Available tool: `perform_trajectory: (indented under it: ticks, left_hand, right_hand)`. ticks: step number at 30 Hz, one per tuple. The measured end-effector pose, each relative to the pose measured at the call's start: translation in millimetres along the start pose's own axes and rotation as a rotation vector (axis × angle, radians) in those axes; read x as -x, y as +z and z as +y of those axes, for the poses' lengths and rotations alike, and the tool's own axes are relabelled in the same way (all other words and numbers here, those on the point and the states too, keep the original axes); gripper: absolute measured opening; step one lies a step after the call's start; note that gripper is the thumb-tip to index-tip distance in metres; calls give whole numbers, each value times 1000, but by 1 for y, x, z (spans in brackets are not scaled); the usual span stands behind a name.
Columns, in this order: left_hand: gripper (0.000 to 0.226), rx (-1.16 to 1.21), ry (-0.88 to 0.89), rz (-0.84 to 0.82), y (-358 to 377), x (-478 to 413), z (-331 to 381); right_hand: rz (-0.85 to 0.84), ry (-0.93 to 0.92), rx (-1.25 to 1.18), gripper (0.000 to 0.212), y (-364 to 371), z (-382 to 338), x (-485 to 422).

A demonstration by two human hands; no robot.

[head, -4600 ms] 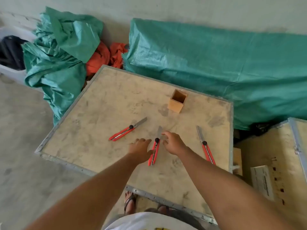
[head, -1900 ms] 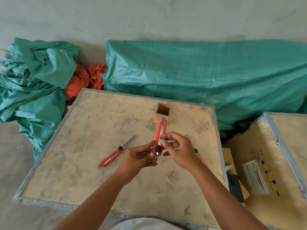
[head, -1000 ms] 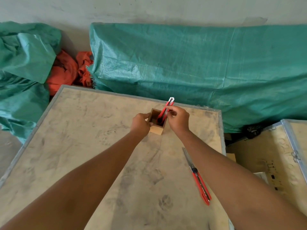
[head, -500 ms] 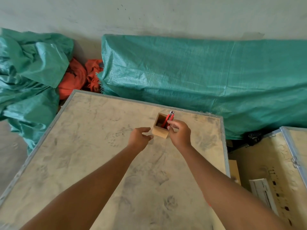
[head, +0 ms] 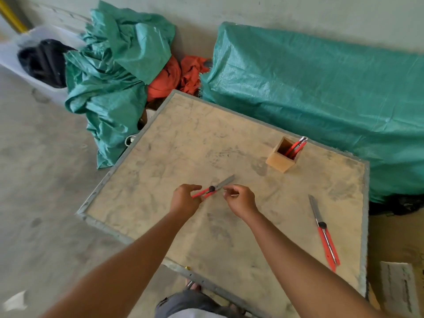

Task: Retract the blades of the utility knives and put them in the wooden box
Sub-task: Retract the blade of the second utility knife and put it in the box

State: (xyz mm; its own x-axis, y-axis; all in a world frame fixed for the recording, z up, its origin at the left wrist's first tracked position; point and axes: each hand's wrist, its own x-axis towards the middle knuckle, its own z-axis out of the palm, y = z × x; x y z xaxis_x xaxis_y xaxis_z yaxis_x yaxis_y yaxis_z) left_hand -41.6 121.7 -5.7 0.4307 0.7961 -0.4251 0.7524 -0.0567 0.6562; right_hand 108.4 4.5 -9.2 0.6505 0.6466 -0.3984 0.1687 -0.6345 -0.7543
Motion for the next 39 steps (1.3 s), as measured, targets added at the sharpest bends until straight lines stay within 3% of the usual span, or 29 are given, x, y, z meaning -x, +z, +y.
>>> perform_trajectory:
  ticks: [6,10,17,25,32,39]
  left_hand:
    - [62,-312,-17,-48,-5,8,-53]
    - [52,-324,41,-37,-3,3,-64]
    - [29,-327,160,-39,-7,-6,-66]
    - [37,-123,220,10,-7,21,-56]
    - [43,29,359,36,-15,59,-5]
    - [43,427,323,-232,17,106,68]
  right_hand:
    - [-85,80,42,41,56,-11,-1]
    - [-43,121,71,52,74,-14,-13]
    - [47,179,-12,24,86,3,-33]
    - [79,244,-354,18,54,-19,-6]
    - [98,61,-371,23,-24,-44,23]
    - [93,-70,-325,23,-128,-37,46]
